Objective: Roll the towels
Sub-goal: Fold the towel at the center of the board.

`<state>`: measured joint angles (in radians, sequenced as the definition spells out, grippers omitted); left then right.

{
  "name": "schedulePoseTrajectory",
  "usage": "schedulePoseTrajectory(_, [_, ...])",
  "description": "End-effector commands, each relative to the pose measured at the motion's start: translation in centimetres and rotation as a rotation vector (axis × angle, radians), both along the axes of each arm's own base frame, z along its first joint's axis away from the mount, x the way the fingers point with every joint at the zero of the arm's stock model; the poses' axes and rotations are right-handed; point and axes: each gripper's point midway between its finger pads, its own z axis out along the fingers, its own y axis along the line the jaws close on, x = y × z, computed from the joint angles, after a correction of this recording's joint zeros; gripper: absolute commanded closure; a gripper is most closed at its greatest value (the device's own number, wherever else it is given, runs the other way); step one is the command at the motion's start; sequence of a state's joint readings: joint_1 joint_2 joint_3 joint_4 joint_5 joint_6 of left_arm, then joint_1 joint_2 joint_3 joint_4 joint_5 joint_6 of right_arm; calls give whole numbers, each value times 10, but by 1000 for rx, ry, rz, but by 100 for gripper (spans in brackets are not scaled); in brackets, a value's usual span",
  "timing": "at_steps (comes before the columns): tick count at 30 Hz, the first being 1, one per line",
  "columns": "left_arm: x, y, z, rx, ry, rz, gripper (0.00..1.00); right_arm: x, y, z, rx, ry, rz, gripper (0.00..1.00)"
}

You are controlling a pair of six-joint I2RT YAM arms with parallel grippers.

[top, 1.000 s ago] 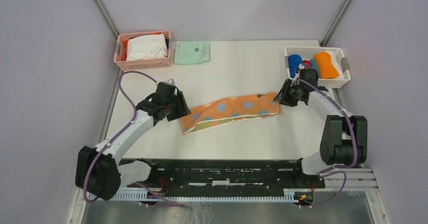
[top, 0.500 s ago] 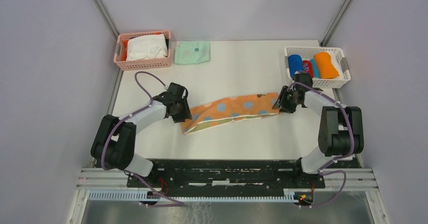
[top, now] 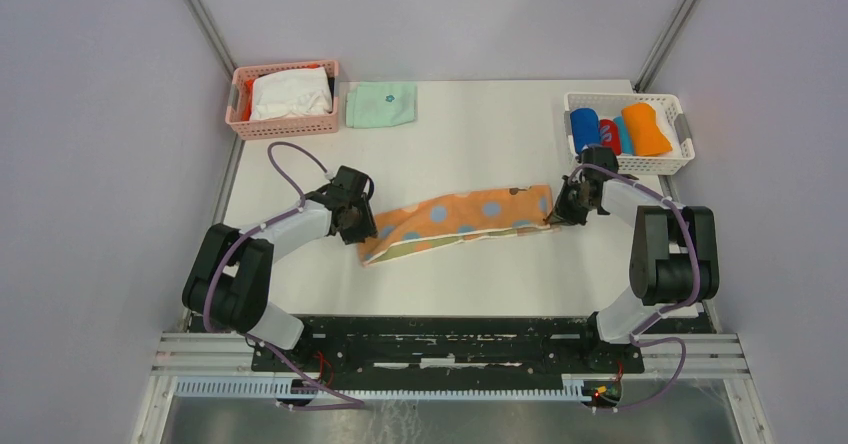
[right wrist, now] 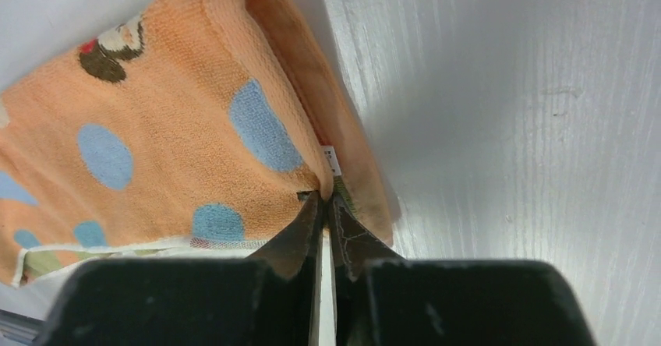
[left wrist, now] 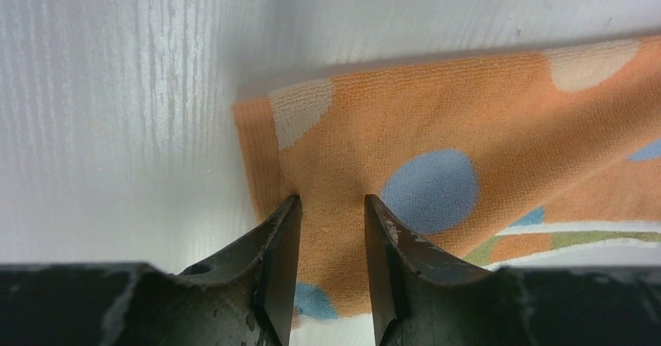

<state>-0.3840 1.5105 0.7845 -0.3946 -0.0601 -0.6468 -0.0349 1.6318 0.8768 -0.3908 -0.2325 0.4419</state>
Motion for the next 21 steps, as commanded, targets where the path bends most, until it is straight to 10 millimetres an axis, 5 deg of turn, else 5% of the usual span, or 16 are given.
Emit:
schedulePoseTrajectory(1, [-3, 18, -9, 75, 13, 83, 58, -2, -16, 15, -58, 3, -17, 90])
schedulePoseTrajectory(10, [-8, 39, -12, 175, 36, 131, 58, -26, -28, 27, -100, 57, -18, 92])
schedulePoseTrajectory(21, [-8, 37, -7, 167, 29, 120, 52, -58, -14, 23, -29, 124, 28, 85])
